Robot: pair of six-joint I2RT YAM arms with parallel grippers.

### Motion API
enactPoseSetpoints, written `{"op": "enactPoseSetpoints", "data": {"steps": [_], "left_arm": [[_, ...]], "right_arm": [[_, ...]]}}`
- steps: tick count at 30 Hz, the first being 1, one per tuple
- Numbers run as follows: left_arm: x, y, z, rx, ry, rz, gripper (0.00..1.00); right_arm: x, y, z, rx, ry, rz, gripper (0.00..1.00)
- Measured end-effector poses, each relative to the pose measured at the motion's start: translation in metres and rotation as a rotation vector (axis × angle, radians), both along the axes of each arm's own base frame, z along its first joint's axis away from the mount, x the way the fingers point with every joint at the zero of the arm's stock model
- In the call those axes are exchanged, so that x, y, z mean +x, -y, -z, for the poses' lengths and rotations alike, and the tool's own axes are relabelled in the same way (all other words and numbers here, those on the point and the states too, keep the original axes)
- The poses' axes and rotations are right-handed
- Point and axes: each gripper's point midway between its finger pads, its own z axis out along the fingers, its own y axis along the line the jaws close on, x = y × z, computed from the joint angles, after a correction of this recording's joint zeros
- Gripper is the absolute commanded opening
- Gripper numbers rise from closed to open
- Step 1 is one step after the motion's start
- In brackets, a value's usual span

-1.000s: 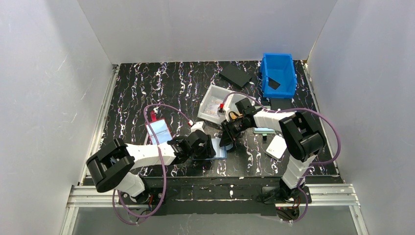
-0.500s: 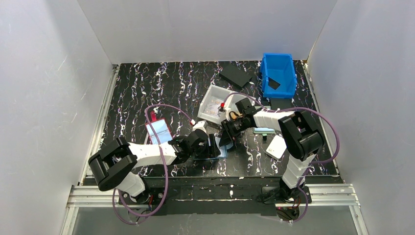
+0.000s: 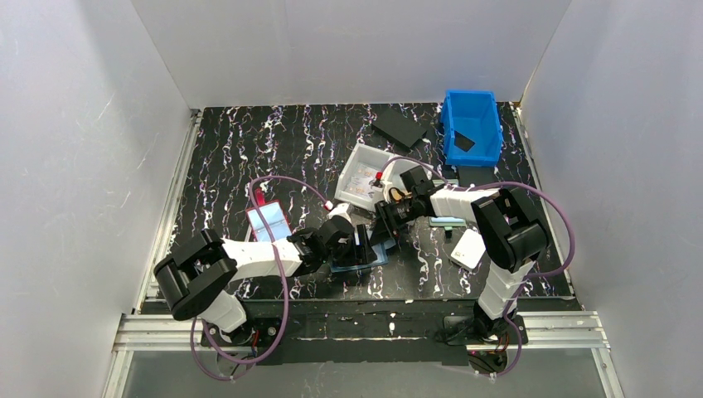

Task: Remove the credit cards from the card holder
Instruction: Open the card holder at the center of the board.

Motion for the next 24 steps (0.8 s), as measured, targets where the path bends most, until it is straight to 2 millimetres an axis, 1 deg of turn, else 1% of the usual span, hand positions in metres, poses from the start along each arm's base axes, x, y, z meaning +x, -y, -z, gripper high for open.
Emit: {"op": "enactPoseSetpoints", "data": {"steps": [3,7,12,13,17,18,20,24], "left_arm": [[0.000,0.000,0.001,0.003,-0.003,0.000,0.63],[0.004,0.008,0.000,-0.020,0.006,0.000,0.63],[0.005,0.008,0.000,-0.025,0.001,-0.010,0.62],[0.005,0.008,0.000,-0.026,0.000,-0.013,0.60],[0.006,0.004,0.003,-0.020,-0.009,-0.035,0.33],[0.007,0.003,0.005,-0.018,-0.012,-0.039,0.28],[0.006,0.001,0.010,-0.011,-0.018,-0.051,0.26],[0.007,-0.002,0.013,-0.015,-0.029,-0.078,0.20]], "right_arm": [[-0.003,-0.002,-0.002,0.027,-0.020,-0.001,0.40],[-0.010,-0.004,-0.001,0.041,-0.053,-0.006,0.40],[-0.014,-0.007,-0.001,0.060,-0.088,-0.013,0.40],[-0.014,-0.007,-0.001,0.062,-0.089,-0.013,0.40],[-0.016,-0.008,-0.002,0.074,-0.104,-0.007,0.40],[-0.016,-0.008,-0.002,0.078,-0.102,-0.004,0.40],[-0.013,-0.010,-0.003,0.091,-0.097,0.001,0.40],[-0.012,-0.013,-0.008,0.126,-0.102,-0.004,0.41]]}}
